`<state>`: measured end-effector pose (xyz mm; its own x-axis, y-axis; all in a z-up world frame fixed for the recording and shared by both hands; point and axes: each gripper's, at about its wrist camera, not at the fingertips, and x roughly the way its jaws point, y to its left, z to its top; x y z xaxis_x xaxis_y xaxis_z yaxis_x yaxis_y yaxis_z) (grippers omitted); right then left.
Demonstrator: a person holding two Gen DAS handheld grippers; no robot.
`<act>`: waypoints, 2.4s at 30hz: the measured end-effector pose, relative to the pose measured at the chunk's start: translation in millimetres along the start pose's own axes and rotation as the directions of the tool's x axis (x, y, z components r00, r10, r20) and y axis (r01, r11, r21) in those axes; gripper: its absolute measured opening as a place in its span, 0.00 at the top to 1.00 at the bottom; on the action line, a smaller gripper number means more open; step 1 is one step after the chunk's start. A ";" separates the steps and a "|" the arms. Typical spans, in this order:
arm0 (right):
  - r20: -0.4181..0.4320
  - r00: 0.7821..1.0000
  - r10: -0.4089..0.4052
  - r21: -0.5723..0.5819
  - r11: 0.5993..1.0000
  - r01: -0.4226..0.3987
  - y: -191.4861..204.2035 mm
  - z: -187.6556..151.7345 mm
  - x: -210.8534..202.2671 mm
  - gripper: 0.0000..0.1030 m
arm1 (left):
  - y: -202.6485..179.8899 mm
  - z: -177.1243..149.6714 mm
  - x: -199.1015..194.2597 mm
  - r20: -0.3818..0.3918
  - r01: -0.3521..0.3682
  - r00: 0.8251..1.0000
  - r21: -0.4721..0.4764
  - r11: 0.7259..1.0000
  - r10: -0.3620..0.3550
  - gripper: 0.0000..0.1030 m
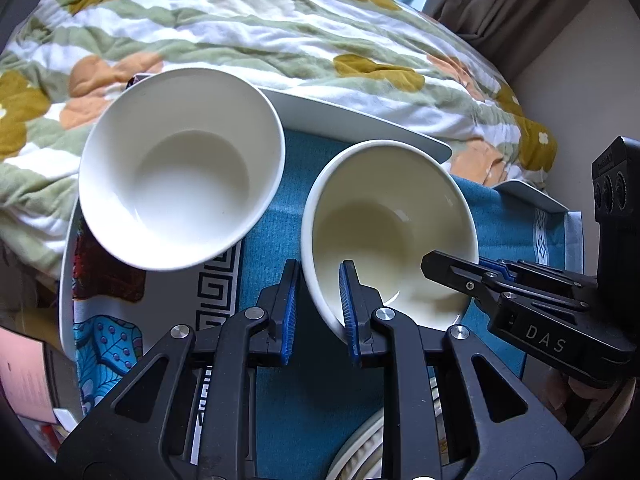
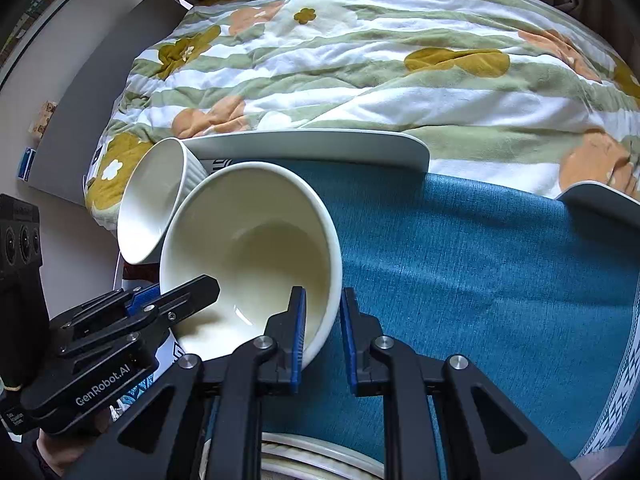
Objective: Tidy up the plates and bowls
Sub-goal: 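Carry the cream bowl with both grippers and lower it into the pink-beige dish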
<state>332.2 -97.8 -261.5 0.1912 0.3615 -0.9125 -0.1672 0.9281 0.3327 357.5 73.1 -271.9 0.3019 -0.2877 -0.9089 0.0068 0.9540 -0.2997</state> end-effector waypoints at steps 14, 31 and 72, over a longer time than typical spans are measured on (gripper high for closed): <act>0.110 0.994 0.021 0.056 0.998 -0.027 -5.4 -22.2 -78.2 0.85 | -59.0 -16.3 -67.5 0.072 0.009 0.997 0.083 0.996 -0.015 0.83; 0.185 0.982 0.027 0.044 0.998 -0.036 -101.8 -135.7 -198.6 0.85 | -225.7 -130.1 -112.7 0.139 0.016 0.990 0.115 0.993 -0.032 0.83; 0.020 0.990 -0.139 0.326 0.937 0.125 -238.5 -223.9 -155.1 0.85 | -345.6 -180.9 34.1 -0.123 -0.058 0.984 0.475 0.878 0.131 0.80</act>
<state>125.9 -395.2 -252.6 0.2317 0.2308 -0.9450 0.1828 0.9438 0.2753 193.0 -281.6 -251.8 0.1803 -0.1681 -0.9691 0.4411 0.8945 -0.0731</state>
